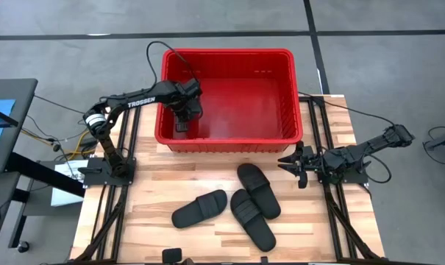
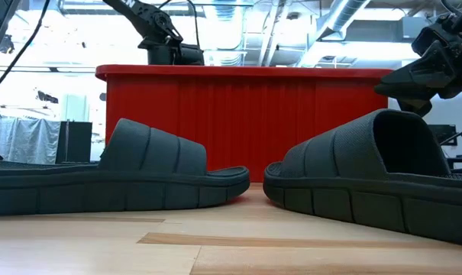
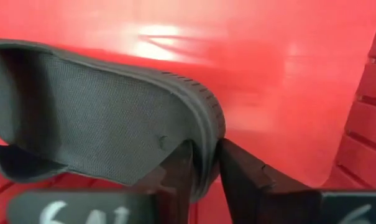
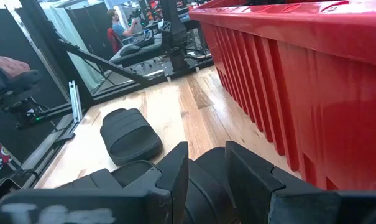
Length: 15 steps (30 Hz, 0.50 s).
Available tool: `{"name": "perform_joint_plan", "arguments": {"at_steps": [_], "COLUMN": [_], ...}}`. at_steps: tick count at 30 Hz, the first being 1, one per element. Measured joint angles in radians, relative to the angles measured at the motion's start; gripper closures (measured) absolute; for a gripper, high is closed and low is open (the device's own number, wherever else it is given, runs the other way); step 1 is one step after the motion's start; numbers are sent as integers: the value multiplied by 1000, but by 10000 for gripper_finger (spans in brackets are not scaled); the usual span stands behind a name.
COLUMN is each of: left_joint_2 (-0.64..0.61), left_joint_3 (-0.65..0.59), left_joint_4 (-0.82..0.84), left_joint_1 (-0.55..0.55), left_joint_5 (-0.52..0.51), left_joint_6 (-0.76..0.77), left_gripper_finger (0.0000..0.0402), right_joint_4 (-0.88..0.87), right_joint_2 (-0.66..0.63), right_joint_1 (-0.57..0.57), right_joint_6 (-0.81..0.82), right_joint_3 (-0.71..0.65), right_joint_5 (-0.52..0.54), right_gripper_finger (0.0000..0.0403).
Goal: Pick and place slides into bin
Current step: Put the black slide into the red organizer bin
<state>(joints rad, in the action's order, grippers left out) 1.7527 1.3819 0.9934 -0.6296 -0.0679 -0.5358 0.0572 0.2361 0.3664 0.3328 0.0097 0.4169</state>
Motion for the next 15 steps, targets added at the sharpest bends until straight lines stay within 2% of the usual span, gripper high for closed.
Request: {"name": "perform_joint_plan", "arguments": {"at_steps": [5,15], "left_joint_2": [0,0], "left_joint_3": [0,0], "left_joint_4": [-5,-17], "left_joint_1": [0,0], "left_joint_5": [0,-1], "left_joint_6": [0,-1], "left_gripper_finger": [308,221], "right_joint_4": [0,0], "right_joint_2": [0,0], "right_joint_1": [0,0], "right_joint_6": [0,0], "right_joint_3": [0,0], "right_joint_5": [0,0], "right_gripper_finger": [305,305]}}
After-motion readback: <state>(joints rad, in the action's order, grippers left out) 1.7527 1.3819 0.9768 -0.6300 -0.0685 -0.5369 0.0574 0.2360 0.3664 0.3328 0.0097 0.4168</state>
